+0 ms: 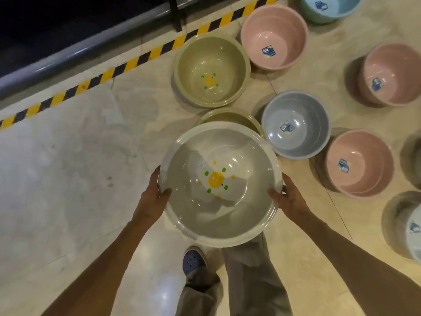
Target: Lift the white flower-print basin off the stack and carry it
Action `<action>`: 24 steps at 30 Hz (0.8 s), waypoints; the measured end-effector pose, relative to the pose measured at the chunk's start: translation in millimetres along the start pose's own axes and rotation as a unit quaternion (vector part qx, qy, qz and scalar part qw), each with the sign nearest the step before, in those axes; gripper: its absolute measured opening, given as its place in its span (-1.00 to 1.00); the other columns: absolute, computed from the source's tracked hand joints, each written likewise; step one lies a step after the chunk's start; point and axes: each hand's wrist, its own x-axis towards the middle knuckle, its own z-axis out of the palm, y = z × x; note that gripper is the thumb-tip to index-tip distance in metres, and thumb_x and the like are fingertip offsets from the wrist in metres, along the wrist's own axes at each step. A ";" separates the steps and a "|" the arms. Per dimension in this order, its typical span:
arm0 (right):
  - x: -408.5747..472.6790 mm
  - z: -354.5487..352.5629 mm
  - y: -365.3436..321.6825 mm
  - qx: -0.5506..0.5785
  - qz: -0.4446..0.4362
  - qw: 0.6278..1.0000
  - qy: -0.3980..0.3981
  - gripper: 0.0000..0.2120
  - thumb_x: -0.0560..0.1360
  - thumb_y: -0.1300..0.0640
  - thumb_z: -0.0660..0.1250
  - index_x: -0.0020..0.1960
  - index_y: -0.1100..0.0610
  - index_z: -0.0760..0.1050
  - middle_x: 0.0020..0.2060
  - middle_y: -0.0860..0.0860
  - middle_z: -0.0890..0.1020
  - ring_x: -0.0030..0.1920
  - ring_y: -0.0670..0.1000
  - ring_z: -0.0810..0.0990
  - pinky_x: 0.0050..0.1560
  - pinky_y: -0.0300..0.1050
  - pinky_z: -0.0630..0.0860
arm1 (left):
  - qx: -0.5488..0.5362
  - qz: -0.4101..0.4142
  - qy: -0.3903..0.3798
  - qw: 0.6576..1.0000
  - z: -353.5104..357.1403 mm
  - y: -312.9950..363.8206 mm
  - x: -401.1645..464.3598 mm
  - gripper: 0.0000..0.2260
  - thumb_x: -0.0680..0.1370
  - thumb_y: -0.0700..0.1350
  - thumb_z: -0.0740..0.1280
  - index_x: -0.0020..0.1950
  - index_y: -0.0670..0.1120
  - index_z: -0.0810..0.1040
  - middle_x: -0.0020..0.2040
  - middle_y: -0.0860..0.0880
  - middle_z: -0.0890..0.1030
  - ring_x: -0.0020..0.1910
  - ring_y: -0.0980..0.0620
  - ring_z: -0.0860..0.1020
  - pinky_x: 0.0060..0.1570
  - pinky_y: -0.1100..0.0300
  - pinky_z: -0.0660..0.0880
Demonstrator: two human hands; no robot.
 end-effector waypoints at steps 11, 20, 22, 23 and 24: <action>87.0 -36.4 -10.0 0.062 0.044 0.997 -0.020 -0.21 0.40 -0.18 0.51 0.56 -0.06 0.34 0.17 -0.05 0.66 0.08 -0.01 0.70 -0.10 -0.12 0.70 | 0.033 -0.022 -0.018 0.999 32.3 67.1 80.7 -0.37 0.67 -0.09 0.30 0.64 0.18 0.04 0.44 -0.10 0.49 0.27 -0.20 0.58 0.24 -0.25 0.56; 157.5 -31.0 0.8 0.109 0.036 0.993 -0.030 -0.27 0.45 -0.10 0.53 0.56 -0.10 0.35 0.30 0.02 0.63 0.27 0.20 0.66 0.11 0.39 0.64 | 0.087 -0.070 -0.001 0.994 63.1 60.2 166.1 -0.35 0.67 -0.12 0.27 0.64 0.18 -0.01 0.52 -0.14 0.42 0.38 -0.30 0.49 0.36 -0.26 0.44; 173.2 -25.0 4.5 0.103 0.030 0.994 -0.022 -0.34 0.53 -0.04 0.49 0.57 -0.07 0.35 0.32 0.03 0.63 0.28 0.18 0.65 0.13 0.37 0.64 | 0.098 -0.070 -0.003 0.993 69.2 57.1 186.1 -0.37 0.69 -0.13 0.25 0.65 0.14 -0.02 0.55 -0.13 0.37 0.41 -0.31 0.47 0.37 -0.28 0.41; 180.4 -22.7 6.6 0.100 0.031 0.994 -0.017 -0.38 0.57 -0.02 0.47 0.56 -0.07 0.35 0.32 0.01 0.63 0.27 0.15 0.66 0.13 0.34 0.65 | 0.100 -0.067 -0.006 0.993 72.0 56.0 196.0 -0.37 0.69 -0.13 0.24 0.65 0.12 -0.02 0.56 -0.13 0.36 0.42 -0.31 0.45 0.37 -0.29 0.39; 187.7 -19.4 9.6 0.094 0.030 0.995 -0.011 -0.42 0.59 0.00 0.45 0.56 -0.07 0.36 0.30 -0.01 0.64 0.25 0.11 0.67 0.13 0.30 0.66 | 0.104 -0.064 -0.009 0.992 74.1 54.2 205.6 -0.38 0.70 -0.12 0.23 0.65 0.12 -0.02 0.56 -0.12 0.36 0.43 -0.31 0.44 0.38 -0.30 0.38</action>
